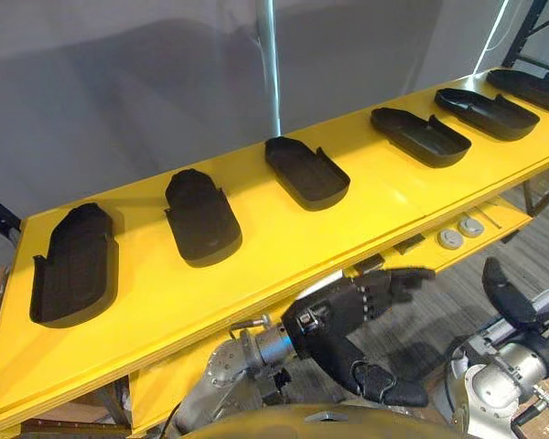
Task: Walk over and take three plastic housings, then place them on the shelf
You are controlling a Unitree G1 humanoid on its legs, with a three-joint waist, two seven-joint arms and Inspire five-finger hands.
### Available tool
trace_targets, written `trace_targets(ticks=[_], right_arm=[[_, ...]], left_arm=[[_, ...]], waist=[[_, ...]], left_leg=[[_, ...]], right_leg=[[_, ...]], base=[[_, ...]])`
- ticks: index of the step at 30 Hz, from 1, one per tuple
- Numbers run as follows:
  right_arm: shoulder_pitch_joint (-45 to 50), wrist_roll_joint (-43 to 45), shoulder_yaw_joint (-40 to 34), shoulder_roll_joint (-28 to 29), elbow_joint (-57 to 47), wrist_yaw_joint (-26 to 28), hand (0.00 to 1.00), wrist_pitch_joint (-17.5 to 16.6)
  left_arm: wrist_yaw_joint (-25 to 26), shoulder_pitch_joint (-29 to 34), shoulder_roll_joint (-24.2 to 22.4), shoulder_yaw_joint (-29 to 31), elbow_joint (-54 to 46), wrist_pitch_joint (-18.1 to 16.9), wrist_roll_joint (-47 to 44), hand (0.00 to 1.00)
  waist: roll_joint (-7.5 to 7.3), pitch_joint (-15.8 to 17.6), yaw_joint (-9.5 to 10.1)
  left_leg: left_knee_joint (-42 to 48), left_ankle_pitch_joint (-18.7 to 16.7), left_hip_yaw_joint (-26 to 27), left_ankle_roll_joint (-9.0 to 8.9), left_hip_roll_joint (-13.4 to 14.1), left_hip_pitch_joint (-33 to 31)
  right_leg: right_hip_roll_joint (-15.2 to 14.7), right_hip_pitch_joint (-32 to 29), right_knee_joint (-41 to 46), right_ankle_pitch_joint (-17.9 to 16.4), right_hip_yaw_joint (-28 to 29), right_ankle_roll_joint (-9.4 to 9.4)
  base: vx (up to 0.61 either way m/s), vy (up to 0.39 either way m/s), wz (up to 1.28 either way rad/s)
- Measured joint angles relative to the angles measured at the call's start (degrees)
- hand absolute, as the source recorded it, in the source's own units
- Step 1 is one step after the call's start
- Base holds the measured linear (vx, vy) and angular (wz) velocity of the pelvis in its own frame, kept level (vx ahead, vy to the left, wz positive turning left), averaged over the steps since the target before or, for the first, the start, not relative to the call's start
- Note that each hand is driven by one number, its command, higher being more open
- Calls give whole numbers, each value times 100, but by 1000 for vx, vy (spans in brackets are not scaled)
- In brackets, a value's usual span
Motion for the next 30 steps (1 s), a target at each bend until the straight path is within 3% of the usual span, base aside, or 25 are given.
trace_targets(ticks=[3, 7, 10, 12, 13, 17, 21, 24, 30], right_arm=[[3, -4, 25, 5, 537, 121, 100, 159], [7, -4, 21, 9, 1270, 231, 100, 299], [16, 14, 23, 14, 1763, 433, 100, 489], [32, 72, 24, 19, 2053, 681, 100, 633], [36, 267, 29, 21, 2342, 940, 100, 773], [26, 592, 200, 22, 3241, 1451, 100, 975], [-36, 967, 642, 21, 4158, 1952, 100, 1027], [-205, 1235, 902, -16, 4667, 2199, 100, 989], [-537, 1471, 897, -80, 5295, 2434, 100, 789]], left_arm=[[-240, -105, -2, -78, 469, 559, 30, 100], [-301, -104, -3, -123, 990, 947, 69, 100], [169, -80, -107, 99, 1397, 1055, 101, 100], [593, -72, -356, 614, 1830, 1041, 366, 100], [1056, -72, -550, 1165, 2234, 906, 790, 100], [2372, 174, -760, 1933, 3021, 416, 1471, 100], [4082, 266, -920, 3047, 3807, -479, 1917, 100], [5061, 366, -911, 3638, 3982, -1079, 2167, 100], [6058, 420, -995, 3966, 4656, -1371, 2524, 100]], waist=[[0, 0, 0], [0, -1, 1], [-4, 0, 12], [-21, 4, 28], [-52, 13, 35], [-155, -24, 167], [-401, 38, 403], [-527, 43, 512], [-616, 105, 637]], left_leg=[[-1, 10, 12, 2, -22, 3], [-1, 15, 13, 3, -47, 0], [-1, 42, -8, -12, -64, -7], [-2, 54, -59, 2, -65, -11], [-2, 72, -156, 10, -63, -20], [-5, 97, -389, 55, -71, -96], [-6, 130, -796, 80, -166, -107], [-8, 97, -1037, 134, -292, -133], [-9, 47, -1297, 184, -519, -141]], right_leg=[[-30, 0, 9, -25, -22, 34], [-56, 0, 10, -17, -32, 22], [-72, 11, 13, -8, -52, 14], [-75, 57, 13, -8, -97, 14], [-78, 108, 10, -9, -196, 13], [-96, 151, 18, -92, -413, 12], [-186, 416, 8, -215, -807, 1], [-299, 552, 10, -288, -1039, 37], [-472, 739, -16, -336, -1305, 100]], base=[[-14, 1, 4], [0, 0, 0], [12, 7, 3], [10, 1, 14], [-3, -8, 24], [-11, -14, 32], [9, 0, 45], [35, 27, 39], [60, 40, 24]])
